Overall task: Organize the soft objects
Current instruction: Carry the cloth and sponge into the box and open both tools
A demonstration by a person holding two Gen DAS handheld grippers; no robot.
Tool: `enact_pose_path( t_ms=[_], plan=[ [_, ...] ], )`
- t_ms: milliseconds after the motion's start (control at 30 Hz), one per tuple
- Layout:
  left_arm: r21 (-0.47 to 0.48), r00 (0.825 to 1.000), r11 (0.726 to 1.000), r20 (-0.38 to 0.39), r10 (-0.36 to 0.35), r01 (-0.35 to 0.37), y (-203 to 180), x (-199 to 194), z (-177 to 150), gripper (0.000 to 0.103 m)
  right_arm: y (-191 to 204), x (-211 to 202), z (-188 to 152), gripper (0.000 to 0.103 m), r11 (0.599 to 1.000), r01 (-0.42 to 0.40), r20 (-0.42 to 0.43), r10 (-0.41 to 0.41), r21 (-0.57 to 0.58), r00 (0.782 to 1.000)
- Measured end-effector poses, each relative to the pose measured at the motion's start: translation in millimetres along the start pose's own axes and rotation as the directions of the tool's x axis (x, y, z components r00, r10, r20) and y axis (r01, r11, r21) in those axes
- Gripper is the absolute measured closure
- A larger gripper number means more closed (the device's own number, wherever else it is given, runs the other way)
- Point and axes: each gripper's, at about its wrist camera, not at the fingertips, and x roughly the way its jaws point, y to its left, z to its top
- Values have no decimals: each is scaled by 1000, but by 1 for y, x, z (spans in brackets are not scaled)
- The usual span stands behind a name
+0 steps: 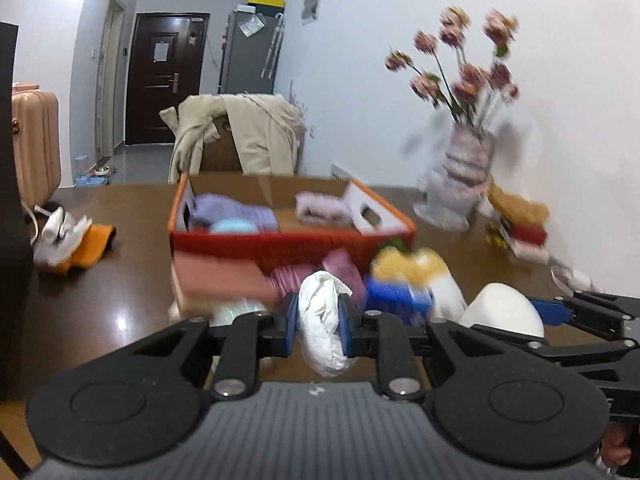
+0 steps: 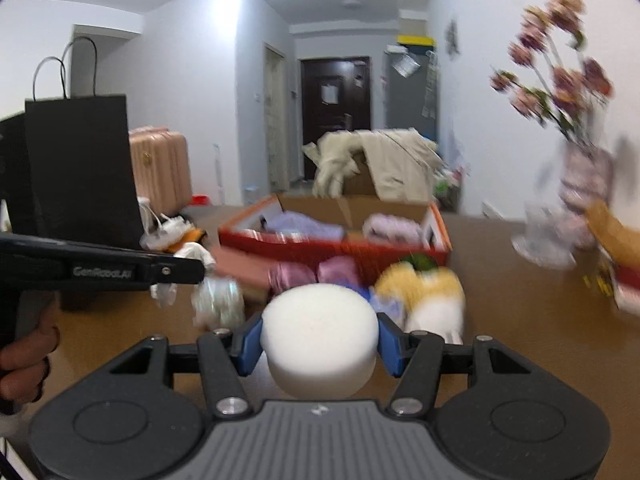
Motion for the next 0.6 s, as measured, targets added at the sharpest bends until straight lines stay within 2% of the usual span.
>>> enact_pose_path(
  t_ms=[67, 133, 300, 333, 433, 500, 533, 567, 600],
  plan=[
    [-19, 1000, 999, 10, -28, 28, 18, 22, 29, 82, -8, 20, 27, 46, 999, -35, 7, 35, -17, 999],
    [-36, 1000, 999, -16, -21, 20, 36, 53, 55, 82, -18, 53, 57, 46, 997, -60, -6, 60, -37, 998],
    [-55, 992, 996, -105, 67, -73, 80, 148, 108, 82, -50, 169, 128, 46, 995, -96, -114, 98, 23, 989],
    [-47, 989, 995, -122, 82, -89, 87, 165, 114, 81, -55, 194, 138, 46, 994, -102, -135, 107, 42, 985],
    [-39, 973, 991, -199, 120, -130, 102, 215, 125, 81, -59, 275, 159, 46, 999, -50, -208, 52, 15, 977],
    [-39, 961, 987, -235, 144, -157, 111, 243, 129, 80, -62, 322, 164, 46, 998, -41, -258, 50, 40, 965],
    [-34, 957, 986, -248, 152, -165, 114, 252, 128, 78, -64, 341, 165, 46, 998, -25, -279, 39, 52, 959],
    [-35, 952, 984, -261, 158, -173, 117, 261, 129, 63, -66, 360, 164, 46, 998, -9, -298, 25, 56, 954],
    [-40, 950, 983, -269, 160, -177, 121, 265, 129, 52, -70, 376, 163, 44, 998, 16, -310, 4, 62, 951]
  ],
)
